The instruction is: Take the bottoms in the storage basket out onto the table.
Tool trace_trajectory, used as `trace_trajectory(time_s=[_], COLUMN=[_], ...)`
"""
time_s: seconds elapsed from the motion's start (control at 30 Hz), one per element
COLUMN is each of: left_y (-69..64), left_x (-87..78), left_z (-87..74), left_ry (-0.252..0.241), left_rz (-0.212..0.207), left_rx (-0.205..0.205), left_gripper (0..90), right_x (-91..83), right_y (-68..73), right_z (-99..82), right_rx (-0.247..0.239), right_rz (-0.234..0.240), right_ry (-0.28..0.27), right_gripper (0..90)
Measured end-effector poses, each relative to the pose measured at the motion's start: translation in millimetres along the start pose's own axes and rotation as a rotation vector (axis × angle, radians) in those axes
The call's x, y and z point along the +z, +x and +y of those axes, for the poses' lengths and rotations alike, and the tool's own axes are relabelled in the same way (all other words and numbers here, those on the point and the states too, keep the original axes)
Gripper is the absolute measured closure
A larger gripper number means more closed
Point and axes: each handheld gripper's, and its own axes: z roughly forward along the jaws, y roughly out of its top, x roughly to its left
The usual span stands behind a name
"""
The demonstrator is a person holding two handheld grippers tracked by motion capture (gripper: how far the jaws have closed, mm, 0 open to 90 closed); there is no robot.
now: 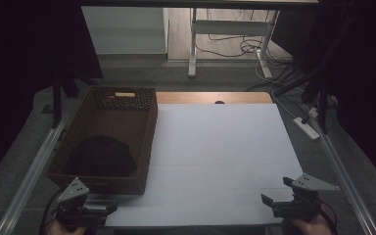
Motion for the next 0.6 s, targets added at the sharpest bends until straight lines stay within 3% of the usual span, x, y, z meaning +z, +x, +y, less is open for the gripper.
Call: trace_trajectory(time_s=[0.6], left_y=[-0.4], left_x=[2.0], left_z=[0.9], left_ry=[0.019], left_rz=[-0.022], left_rx=[0.018], left_gripper=[1.4], right_x=[1.5], right_y=[2.1], right_z=[0.0], right_rx=[-0.033], right_rz=[0.031], right_ry=[0.012], right_gripper=[0.7])
